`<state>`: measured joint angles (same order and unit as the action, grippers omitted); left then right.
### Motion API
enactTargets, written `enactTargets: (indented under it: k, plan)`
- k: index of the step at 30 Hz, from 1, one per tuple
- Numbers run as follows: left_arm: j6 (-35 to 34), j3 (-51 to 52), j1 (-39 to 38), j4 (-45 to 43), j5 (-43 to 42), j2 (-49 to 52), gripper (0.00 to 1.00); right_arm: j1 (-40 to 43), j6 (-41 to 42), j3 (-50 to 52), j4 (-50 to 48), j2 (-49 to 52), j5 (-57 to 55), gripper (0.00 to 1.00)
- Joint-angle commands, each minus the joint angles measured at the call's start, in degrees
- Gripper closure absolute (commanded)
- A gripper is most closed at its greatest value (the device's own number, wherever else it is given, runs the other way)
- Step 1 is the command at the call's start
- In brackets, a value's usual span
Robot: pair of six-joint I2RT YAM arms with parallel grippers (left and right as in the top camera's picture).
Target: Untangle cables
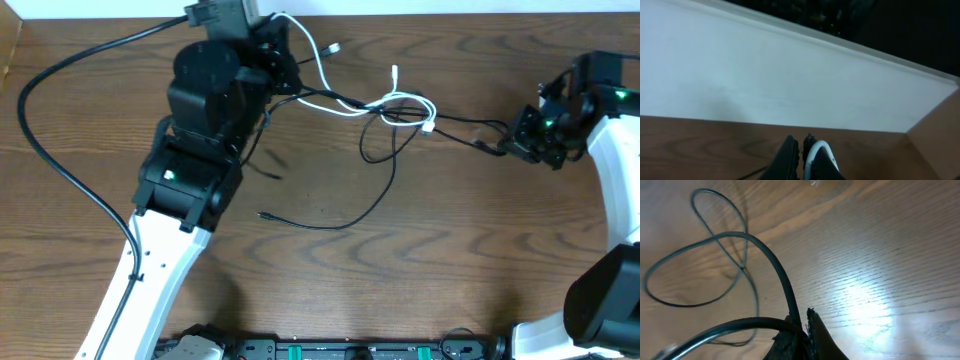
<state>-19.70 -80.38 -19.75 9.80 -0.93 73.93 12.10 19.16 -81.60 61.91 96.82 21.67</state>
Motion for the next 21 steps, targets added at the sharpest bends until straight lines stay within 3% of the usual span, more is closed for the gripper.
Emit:
enactTargets:
  k: [1, 4, 6, 12, 14, 18, 21]
  plan:
    - [1.2, -2.3, 6.8, -3.3, 6.6, -2.4, 0.92, 6.4, -0.3, 1.4, -0.2, 0.7, -14.0, 0.99]
    - [0.6, -2.3, 9.4, -2.7, 6.5, -2.3, 0.92, 8.7, -1.3, 1.4, -0.1, 0.7, -10.5, 0.99]
    - [-1.5, -2.3, 9.7, -0.7, 5.6, -2.3, 0.92, 9.3, -7.3, 1.4, -1.2, 0.7, -2.7, 0.99]
    - [-2.2, -2.3, 9.6, 6.3, -8.8, -0.5, 0.92, 8.4, -18.7, 1.1, -2.8, 0.6, 15.9, 0.97]
    - [-3.4, -2.3, 9.6, 8.5, -13.9, 0.9, 0.92, 7.3, -22.0, 0.0, -2.3, 0.6, 20.1, 0.88]
    - [-3.5, -2.3, 9.6, 10.2, -21.9, 4.0, 0.92, 4.8, -23.9, -3.9, -0.1, 0.5, 20.7, 0.53]
    - [-3.5, -2.3, 9.6, 10.3, -27.4, 6.2, 0.92, 3.2, -24.2, -7.8, 2.3, 0.5, 20.7, 0.37]
